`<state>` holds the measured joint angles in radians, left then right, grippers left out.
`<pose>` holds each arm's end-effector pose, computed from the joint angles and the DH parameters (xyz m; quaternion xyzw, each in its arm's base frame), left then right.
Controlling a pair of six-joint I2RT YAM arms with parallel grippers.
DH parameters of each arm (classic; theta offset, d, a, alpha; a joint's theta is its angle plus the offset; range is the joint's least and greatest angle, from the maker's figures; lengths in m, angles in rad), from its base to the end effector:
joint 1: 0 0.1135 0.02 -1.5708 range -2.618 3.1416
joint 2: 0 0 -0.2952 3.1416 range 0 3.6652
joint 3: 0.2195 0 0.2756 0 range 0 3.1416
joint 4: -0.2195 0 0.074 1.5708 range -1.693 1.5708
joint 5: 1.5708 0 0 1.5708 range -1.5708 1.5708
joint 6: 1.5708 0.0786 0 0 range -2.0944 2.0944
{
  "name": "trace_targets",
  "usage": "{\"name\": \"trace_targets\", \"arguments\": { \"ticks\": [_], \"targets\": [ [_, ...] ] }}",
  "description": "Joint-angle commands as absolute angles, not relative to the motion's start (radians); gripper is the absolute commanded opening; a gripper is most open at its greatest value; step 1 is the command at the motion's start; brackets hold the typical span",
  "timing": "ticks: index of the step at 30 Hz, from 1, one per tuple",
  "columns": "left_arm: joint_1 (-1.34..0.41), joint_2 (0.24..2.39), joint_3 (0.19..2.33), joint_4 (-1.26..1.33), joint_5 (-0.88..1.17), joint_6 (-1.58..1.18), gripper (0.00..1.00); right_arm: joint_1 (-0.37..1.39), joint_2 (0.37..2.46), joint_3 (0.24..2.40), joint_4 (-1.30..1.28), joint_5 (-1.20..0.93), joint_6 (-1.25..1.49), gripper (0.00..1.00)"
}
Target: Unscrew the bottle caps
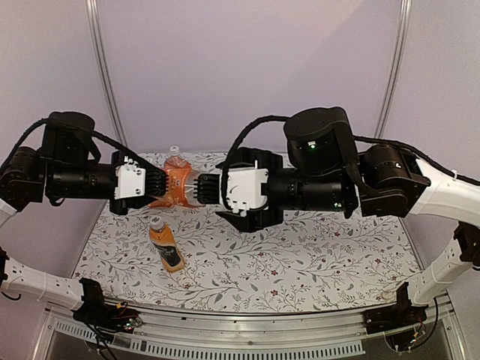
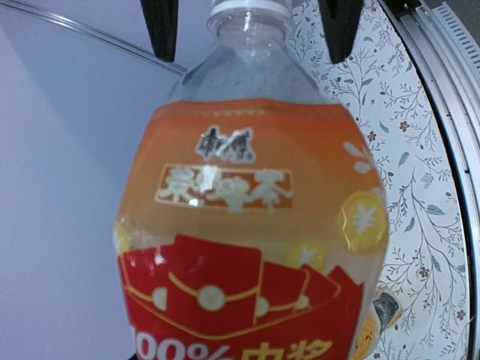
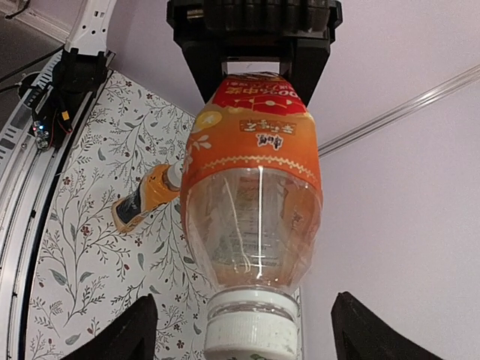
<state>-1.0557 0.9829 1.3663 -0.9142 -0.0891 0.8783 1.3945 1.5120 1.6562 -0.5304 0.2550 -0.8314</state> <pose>0.1118 -0.1833 0.4383 0.7011 0.5104 -0.0055 0.4979 0.0895 0.3896 0.4497 -0.7068 0.4274 0.0525 0.5612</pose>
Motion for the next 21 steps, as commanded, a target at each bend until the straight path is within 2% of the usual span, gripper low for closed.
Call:
{"name": "trace_targets", "arguments": {
  "ticks": [1,4,8,11,15,21],
  "targets": [
    [-1.075,0.965,1.307,-0.731,-0.170,0.905,0.25,1.401,1.456,1.621,-0.444,0.317,-0.667,0.99],
    [-1.075,0.953,1.254,-0.576,-0.278,0.970,0.25,1.363,1.410,1.597,-0.434,0.280,-0.495,0.99],
    [-1.076,0.949,1.176,-0.335,-0.417,1.098,0.25,1.282,1.381,1.589,-0.415,0.097,-0.053,0.99],
    [-1.077,0.937,1.106,-0.170,-0.456,1.206,0.25,1.261,1.386,1.594,-0.394,0.099,0.180,0.99],
    [-1.078,0.933,1.075,-0.119,-0.460,1.260,0.25,1.196,1.405,1.586,-0.383,0.117,0.562,0.97],
    [-1.080,0.934,1.070,-0.123,-0.463,1.265,0.25,1.183,1.408,1.568,-0.281,0.084,0.689,0.87]
  ]
}}
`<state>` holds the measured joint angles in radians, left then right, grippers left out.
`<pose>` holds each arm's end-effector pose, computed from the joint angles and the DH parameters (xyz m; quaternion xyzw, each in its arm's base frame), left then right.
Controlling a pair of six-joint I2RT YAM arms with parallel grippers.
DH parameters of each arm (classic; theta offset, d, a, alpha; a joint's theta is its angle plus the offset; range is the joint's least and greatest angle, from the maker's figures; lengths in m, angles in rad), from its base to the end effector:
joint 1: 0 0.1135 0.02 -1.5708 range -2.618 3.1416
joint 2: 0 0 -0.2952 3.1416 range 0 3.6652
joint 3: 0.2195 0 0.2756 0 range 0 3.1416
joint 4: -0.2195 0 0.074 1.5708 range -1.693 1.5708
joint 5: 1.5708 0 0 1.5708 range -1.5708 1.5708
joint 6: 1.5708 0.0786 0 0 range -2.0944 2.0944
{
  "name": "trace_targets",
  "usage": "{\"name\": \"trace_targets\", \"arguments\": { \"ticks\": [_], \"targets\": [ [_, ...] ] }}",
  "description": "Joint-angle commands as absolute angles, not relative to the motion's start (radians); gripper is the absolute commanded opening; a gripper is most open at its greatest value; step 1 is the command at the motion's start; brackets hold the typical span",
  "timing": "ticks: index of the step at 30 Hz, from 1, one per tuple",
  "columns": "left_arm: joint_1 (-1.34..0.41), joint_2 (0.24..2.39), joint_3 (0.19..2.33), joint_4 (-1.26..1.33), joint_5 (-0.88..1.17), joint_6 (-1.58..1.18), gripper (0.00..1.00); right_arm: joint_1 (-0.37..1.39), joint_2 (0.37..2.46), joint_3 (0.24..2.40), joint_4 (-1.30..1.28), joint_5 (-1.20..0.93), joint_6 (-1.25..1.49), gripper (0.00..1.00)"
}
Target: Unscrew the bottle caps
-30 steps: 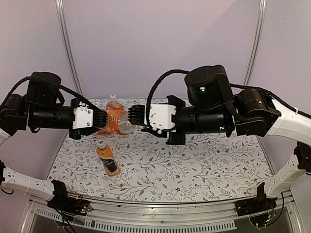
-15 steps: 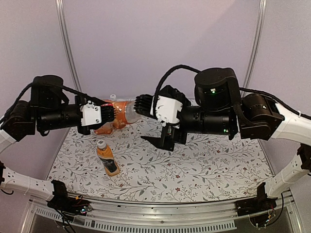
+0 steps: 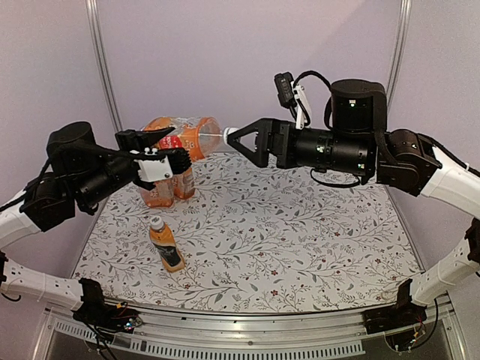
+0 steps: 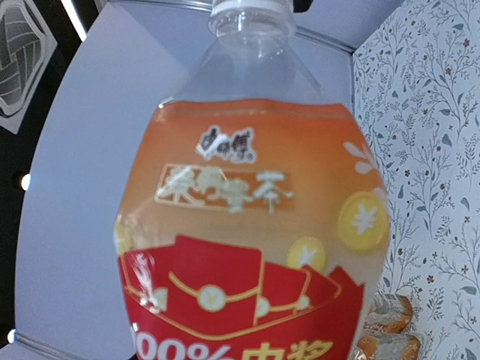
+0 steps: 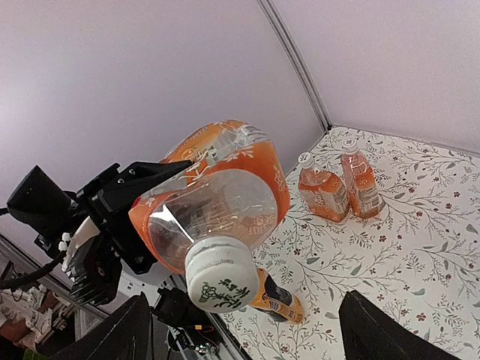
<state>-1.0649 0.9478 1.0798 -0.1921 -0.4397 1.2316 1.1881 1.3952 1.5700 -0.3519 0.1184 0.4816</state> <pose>0.1511 -0.2037 0.4394 0.5867 0.4277 0.2139 0.6535 0.1477 0.3421 0.4832 -0.2292 0.7314 0.4444 0.4637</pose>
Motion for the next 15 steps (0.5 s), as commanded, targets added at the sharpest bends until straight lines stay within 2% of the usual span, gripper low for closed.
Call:
{"name": "trace_targets", "arguments": {
  "ticks": [1,11,15],
  "targets": [
    [-1.080,0.933,1.071,-0.123,-0.462,1.265,0.25,1.182,1.410,1.570,-0.276,0.083,0.691,0.86],
    [-1.081,0.940,1.078,-0.128,-0.456,1.271,0.25,1.151,1.446,1.580,-0.236,0.012,0.747,0.51],
    [-1.081,0.942,1.076,-0.130,-0.451,1.274,0.25,1.149,1.447,1.581,-0.236,0.012,0.749,0.47]
  ]
}}
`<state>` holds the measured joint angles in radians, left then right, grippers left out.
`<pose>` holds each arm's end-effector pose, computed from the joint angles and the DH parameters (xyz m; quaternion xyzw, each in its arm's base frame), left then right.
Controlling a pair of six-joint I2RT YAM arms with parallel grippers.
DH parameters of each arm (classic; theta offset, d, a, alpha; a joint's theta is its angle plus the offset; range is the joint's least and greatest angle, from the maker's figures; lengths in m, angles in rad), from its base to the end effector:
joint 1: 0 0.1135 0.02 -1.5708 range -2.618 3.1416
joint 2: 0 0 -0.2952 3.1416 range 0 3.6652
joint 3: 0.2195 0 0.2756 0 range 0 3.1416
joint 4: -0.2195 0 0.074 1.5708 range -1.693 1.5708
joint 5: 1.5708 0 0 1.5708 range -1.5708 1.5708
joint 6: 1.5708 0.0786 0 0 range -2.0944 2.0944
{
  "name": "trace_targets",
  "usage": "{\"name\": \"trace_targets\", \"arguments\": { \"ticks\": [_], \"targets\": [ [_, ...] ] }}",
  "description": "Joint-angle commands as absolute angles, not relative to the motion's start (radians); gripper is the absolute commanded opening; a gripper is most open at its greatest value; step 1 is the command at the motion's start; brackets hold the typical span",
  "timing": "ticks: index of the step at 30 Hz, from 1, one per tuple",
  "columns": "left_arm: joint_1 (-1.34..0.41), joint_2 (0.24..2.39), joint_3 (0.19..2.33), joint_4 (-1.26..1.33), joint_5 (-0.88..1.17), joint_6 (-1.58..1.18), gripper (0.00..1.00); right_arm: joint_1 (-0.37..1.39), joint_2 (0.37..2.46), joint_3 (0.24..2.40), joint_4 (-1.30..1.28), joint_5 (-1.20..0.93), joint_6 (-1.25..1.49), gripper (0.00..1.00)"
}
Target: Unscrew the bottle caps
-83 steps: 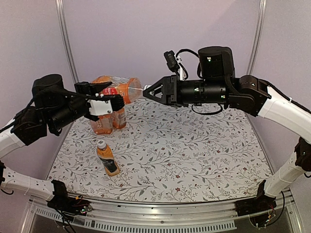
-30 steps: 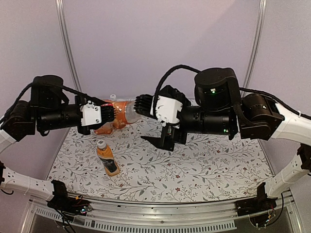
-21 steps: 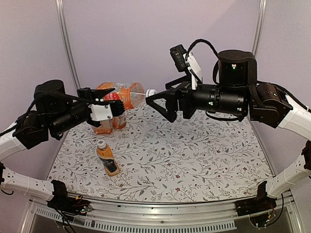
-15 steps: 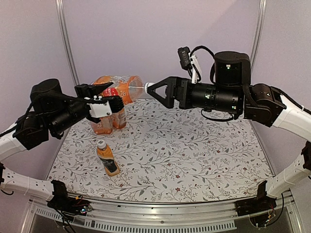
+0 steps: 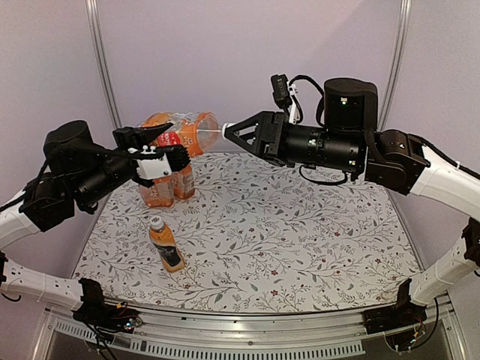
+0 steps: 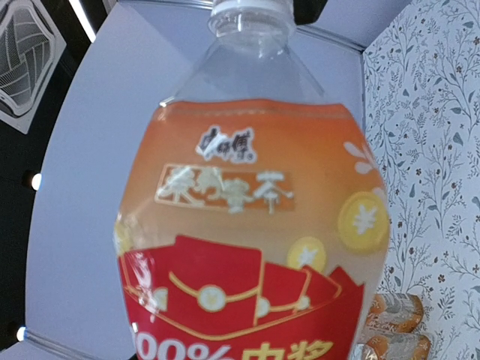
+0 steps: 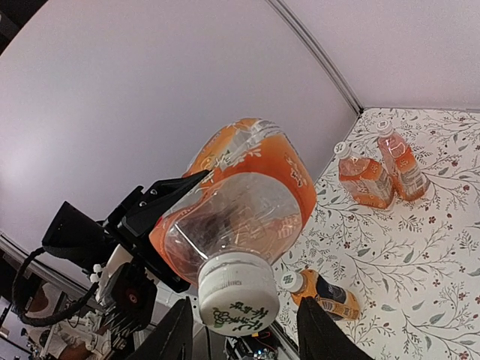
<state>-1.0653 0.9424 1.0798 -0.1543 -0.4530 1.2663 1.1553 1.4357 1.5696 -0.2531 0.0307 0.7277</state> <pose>0.1508 -0.2015 0.4462 0.5766 0.4185 0.2279 0.6637 0.1597 0.3561 0.4833 -0.1487 0.7330 0.5298 0.3999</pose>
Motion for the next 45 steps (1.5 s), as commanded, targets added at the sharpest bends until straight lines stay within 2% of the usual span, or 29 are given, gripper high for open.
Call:
{"name": "trace_targets", "arguments": {
  "ticks": [1,4,12,14,18,23,26,29,31,34,37,45],
  "targets": [
    [-1.082,0.941,1.075,-0.132,-0.450,1.274,0.25,1.147,1.447,1.581,-0.235,0.012,0.747,0.44],
    [-1.082,0.940,1.072,-0.133,-0.445,1.274,0.25,1.145,1.449,1.586,-0.234,-0.026,0.745,0.39],
    [-1.084,0.934,1.068,-0.144,-0.435,1.274,0.25,1.134,1.477,1.613,-0.233,-0.057,0.731,0.39],
    [-1.085,0.930,1.068,-0.148,-0.433,1.274,0.25,1.132,1.477,1.614,-0.232,-0.057,0.725,0.32],
    [-1.085,0.927,1.068,-0.160,-0.430,1.264,0.25,1.130,1.477,1.611,-0.233,-0.058,0.719,0.02],
    [-1.085,0.926,1.110,-0.269,-0.392,1.167,0.24,1.131,1.470,1.610,-0.274,-0.080,0.623,0.00],
    [-1.083,0.929,1.187,-0.458,-0.302,1.054,0.23,1.159,1.470,1.632,-0.394,-0.087,0.393,0.00],
    [-1.083,0.934,1.234,-0.614,-0.211,1.002,0.22,1.262,1.481,1.679,-0.556,-0.009,0.022,0.00],
    [-1.083,0.930,1.241,-0.661,-0.178,0.997,0.21,1.331,1.481,1.673,-0.588,0.059,-0.246,0.00],
    [-1.083,0.926,1.244,-0.694,-0.146,0.996,0.20,1.368,1.472,1.672,-0.606,0.051,-0.495,0.00],
    [-1.083,0.927,1.256,-0.741,-0.113,0.988,0.20,1.396,1.464,1.670,-0.601,0.072,-0.657,0.00],
    [-1.084,0.924,1.253,-0.777,-0.091,0.991,0.20,1.475,1.500,1.676,-0.509,0.328,-1.101,0.00]
  ]
}}
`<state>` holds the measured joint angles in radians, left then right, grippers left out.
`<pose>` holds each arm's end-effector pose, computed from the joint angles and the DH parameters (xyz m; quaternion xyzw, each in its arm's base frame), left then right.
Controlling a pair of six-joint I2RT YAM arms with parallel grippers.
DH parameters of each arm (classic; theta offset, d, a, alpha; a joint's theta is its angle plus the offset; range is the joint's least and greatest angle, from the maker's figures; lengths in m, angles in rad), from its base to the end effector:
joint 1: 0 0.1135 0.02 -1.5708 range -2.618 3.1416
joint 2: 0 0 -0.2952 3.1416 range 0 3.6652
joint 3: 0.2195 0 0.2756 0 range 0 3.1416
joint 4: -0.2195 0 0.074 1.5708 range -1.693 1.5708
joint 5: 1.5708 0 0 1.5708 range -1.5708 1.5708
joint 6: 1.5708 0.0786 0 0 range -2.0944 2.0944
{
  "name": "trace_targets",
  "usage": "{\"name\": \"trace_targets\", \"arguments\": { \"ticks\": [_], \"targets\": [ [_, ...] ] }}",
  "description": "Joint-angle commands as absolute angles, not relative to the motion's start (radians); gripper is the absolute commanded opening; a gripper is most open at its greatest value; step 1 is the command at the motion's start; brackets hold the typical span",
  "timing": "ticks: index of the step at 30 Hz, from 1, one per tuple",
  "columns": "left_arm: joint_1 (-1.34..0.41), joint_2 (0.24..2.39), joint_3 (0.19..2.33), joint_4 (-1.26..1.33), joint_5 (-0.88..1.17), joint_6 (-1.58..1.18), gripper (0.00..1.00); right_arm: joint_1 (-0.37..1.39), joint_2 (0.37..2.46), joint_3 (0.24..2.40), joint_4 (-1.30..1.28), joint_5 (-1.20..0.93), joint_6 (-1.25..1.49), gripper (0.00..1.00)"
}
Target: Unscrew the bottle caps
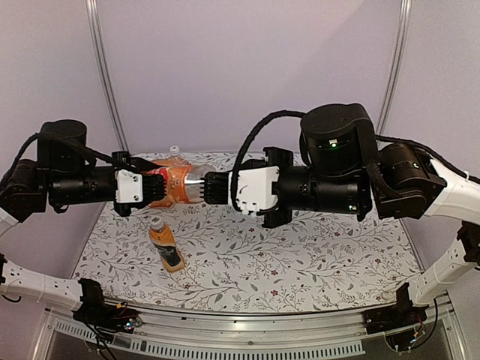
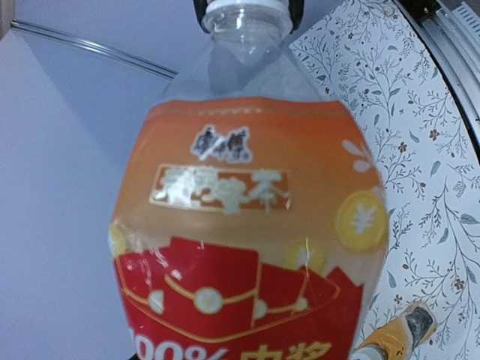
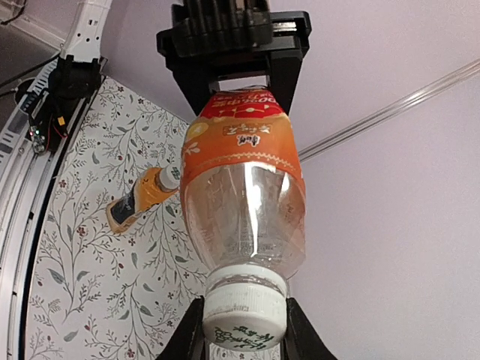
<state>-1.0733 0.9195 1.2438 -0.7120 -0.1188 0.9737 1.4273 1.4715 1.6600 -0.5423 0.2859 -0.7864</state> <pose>0.1121 -0.1868 0.4334 0.6904 0.4595 0.0215 0.5584 0.0768 0.3768 0.4648 -0.6898 0.4362 0.0673 0.5738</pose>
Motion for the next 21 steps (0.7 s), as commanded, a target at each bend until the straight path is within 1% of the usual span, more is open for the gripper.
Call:
{"name": "trace_targets", "arguments": {
  "ticks": [1,6,7,10,11,12,17,21],
  "targets": [
    [-1.084,0.923,1.253,-0.777,-0.093,0.992,0.20,1.476,1.504,1.676,-0.502,0.330,-1.124,0.00],
    [-1.083,0.920,1.250,-0.775,-0.104,0.985,0.20,1.477,1.497,1.644,-0.446,0.352,-1.126,0.00],
    [-1.084,0.919,1.250,-0.771,-0.109,0.984,0.20,1.476,1.493,1.629,-0.418,0.357,-1.110,0.08],
    [-1.083,0.918,1.243,-0.748,-0.127,0.988,0.20,1.477,1.467,1.586,-0.350,0.370,-1.049,0.74],
    [-1.083,0.916,1.239,-0.737,-0.135,0.992,0.21,1.477,1.459,1.579,-0.338,0.380,-1.024,0.89],
    [-1.083,0.917,1.235,-0.726,-0.146,0.994,0.21,1.478,1.454,1.579,-0.331,0.393,-0.981,0.98],
    [-1.083,0.910,1.191,-0.597,-0.241,1.025,0.21,1.472,1.402,1.568,-0.331,0.428,-0.695,0.99],
    [-1.084,0.905,1.144,-0.454,-0.320,1.075,0.21,1.413,1.363,1.571,-0.379,0.300,-0.384,0.99]
  ]
}}
